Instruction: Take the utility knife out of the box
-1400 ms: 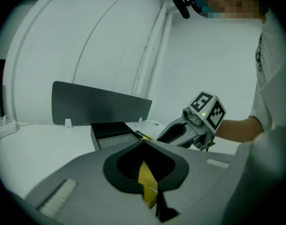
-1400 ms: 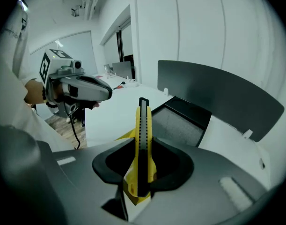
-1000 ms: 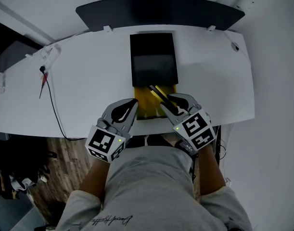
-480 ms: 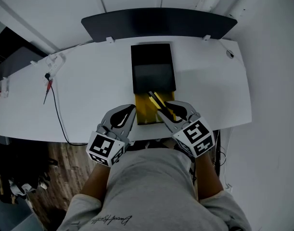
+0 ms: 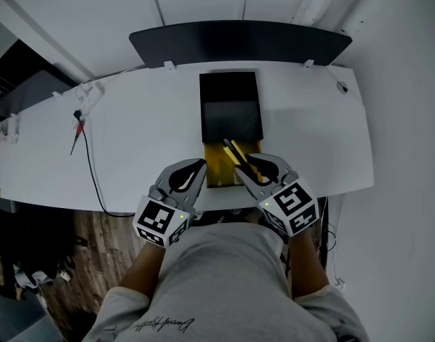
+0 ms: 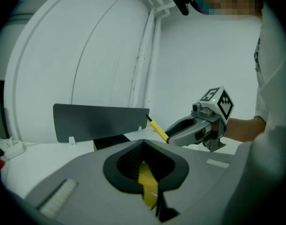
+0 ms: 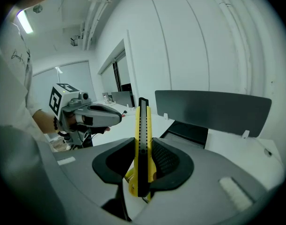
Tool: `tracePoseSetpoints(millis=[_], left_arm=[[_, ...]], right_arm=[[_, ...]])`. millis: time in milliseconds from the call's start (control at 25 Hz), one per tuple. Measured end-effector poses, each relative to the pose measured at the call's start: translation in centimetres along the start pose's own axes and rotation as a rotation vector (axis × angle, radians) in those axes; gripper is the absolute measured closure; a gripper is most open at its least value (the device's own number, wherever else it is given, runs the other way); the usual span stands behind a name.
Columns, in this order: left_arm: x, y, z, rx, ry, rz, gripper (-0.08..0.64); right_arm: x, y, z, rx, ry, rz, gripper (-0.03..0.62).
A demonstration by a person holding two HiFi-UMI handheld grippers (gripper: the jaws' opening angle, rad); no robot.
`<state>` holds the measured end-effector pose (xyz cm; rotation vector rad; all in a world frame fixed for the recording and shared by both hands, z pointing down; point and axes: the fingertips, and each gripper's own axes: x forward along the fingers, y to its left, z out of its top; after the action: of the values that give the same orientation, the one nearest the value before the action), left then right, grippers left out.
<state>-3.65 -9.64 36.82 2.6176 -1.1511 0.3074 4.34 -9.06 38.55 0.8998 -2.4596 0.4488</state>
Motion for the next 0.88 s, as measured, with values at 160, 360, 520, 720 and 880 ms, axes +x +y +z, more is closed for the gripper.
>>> tracePoseSetpoints(millis=[160, 360, 520, 720, 880], left_arm=[[0.07, 0.05, 0.28, 0.002, -0.004, -0.006, 0.558], [0.06, 0.34, 0.60, -0.003, -0.013, -0.001, 0.558], [-0.05, 0.48, 0.70, -0.004, -0.016, 0.003, 0.558], [-0.11, 0.23, 0.58, -0.003, -0.014, 0.003, 0.558], [-0.11, 0.41, 0.54, -0.003, -0.013, 0.007, 0.558]], right_arm=[[-0.05, 0.05, 0.06, 0.004, 0.000, -0.005, 0.460], [-0.27, 0.05, 0.05, 0.013, -0.003, -0.011, 0.460], [-0.36, 0.15, 0.03, 0.015, -0.001, -0.011, 0.460], [-0.39, 0.21, 0.07, 0.016, -0.003, -0.008, 0.460], [-0.24, 0.13, 0.07, 0.016, -0.001, -0.005, 0.460]])
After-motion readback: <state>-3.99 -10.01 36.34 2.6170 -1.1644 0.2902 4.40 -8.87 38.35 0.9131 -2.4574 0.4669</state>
